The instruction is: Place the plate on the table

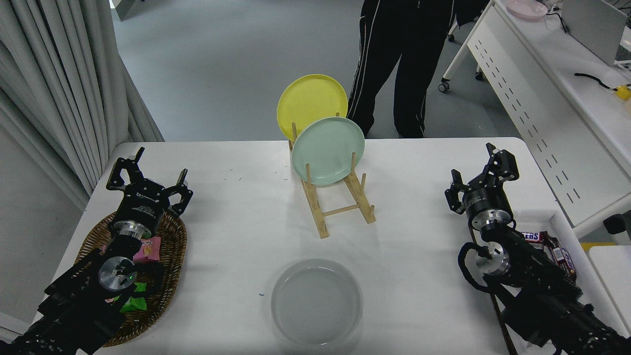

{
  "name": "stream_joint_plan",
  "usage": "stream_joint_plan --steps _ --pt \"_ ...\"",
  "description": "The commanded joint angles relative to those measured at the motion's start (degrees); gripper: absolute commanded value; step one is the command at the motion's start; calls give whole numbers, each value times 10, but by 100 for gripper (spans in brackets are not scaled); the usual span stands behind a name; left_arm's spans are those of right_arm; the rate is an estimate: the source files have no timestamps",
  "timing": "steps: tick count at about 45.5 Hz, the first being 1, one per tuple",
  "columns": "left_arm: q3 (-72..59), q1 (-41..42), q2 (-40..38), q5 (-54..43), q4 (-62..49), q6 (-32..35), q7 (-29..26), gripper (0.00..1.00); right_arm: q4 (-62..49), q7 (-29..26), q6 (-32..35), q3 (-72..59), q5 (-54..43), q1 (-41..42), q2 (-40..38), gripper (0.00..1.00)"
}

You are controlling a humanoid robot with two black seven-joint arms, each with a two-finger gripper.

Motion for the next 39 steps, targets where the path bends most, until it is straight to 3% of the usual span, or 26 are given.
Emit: stream_joint_plan --steps 1,7,39 --pt "0 0 -1 0 0 0 0 100 -31 -11 14 -87 49 15 1 100" --pt "-1 0 0 0 0 0 0 100 -40 -11 14 -125 85 21 1 100" --pt "0 0 0 0 0 0 0 100 -10 -3 30 -129 84 10 3 100"
